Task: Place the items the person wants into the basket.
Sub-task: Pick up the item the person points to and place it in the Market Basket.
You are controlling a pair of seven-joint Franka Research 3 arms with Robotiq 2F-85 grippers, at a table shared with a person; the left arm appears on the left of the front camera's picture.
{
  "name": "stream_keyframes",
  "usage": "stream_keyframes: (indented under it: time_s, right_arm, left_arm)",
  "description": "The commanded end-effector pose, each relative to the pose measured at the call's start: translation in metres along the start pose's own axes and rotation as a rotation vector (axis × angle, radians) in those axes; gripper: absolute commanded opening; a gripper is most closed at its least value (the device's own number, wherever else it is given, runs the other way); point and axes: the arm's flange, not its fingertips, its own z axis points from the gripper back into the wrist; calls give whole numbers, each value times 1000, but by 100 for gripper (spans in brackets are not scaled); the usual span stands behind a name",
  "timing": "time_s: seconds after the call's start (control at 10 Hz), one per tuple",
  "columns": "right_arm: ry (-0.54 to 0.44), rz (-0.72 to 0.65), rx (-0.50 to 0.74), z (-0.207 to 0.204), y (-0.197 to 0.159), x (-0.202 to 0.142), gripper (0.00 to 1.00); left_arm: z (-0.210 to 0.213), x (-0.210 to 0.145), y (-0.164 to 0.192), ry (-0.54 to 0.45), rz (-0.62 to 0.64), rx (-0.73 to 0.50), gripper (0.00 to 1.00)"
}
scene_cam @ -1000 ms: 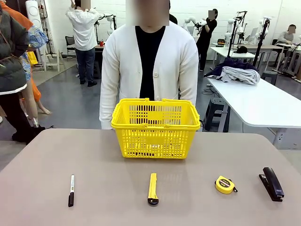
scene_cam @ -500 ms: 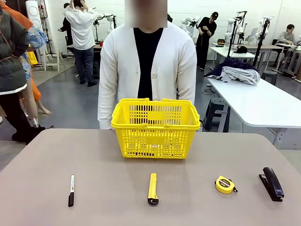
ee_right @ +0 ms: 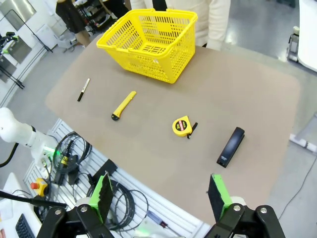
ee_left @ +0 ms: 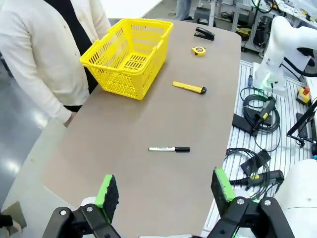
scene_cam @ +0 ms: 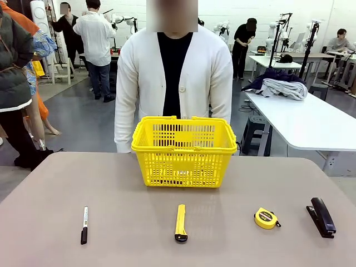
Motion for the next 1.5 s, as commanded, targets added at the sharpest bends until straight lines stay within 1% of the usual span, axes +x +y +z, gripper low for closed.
stream_keyframes:
  time_s: [0.0, 1.4]
  right_arm:
    - [-2, 13, 19, -1, 0, 0, 100]
    - [-2, 13, 19, -1, 0, 0, 100]
  left_arm:
    - [8, -10, 1, -29, 3, 32, 97]
    - [8, -10, 1, -29, 3, 32, 97]
